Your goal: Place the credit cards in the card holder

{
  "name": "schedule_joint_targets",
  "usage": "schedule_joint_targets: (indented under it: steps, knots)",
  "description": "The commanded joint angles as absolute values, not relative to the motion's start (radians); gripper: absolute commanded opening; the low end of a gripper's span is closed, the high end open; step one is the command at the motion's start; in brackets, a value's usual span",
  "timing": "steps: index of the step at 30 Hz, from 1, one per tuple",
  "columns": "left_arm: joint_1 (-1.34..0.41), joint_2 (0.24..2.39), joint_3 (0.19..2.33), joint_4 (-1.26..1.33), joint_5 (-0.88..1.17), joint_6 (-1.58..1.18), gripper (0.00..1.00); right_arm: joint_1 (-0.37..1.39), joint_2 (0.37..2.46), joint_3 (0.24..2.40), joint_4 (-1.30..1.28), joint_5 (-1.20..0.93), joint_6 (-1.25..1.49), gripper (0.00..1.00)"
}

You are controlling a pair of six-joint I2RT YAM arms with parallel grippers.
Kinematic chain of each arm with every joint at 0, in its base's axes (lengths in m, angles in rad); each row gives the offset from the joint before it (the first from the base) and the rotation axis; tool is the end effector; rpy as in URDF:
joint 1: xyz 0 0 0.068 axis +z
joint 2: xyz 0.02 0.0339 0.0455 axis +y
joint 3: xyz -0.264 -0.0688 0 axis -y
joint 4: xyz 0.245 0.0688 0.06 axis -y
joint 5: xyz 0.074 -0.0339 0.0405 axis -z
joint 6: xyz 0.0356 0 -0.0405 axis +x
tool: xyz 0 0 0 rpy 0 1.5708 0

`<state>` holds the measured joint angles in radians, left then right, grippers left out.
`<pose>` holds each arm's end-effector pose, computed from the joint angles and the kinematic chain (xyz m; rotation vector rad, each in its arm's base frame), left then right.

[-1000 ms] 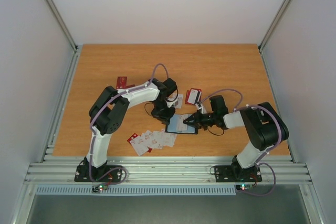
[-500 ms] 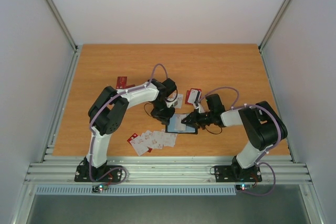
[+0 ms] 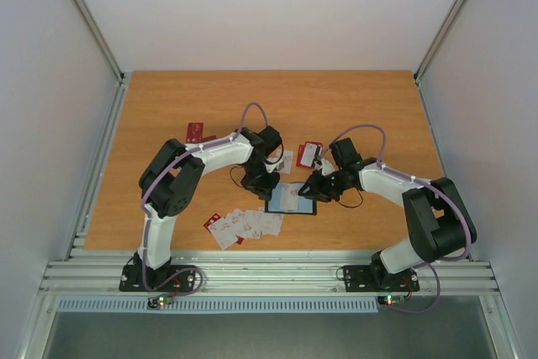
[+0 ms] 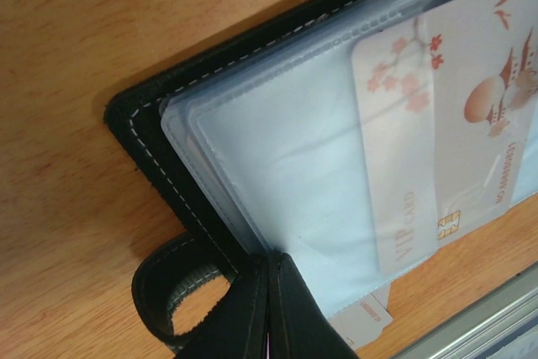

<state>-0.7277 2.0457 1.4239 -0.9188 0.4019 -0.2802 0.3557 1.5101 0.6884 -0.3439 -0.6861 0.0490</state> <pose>0.2730 -0.2618 0.1476 -0.6577 -2.8497 0.5430 0.2310 0.1099 0.1451 -0.6074 2.6346 1.0548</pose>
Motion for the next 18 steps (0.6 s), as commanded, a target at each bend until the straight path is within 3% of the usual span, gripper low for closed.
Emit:
schedule_joint_targets:
  steps: [1, 18]
  knots:
    - [-0.73, 2.046, 1.389, -0.885, 0.349, -0.279, 0.03, 0.364, 1.471, 0.756, -0.56, -0.606, -0.045, 0.26]
    - [-0.729, 1.941, 1.423, -0.921, 0.342, -0.287, 0.08, 0.455, 1.508, 0.83, -0.614, -0.478, 0.08, 0.24]
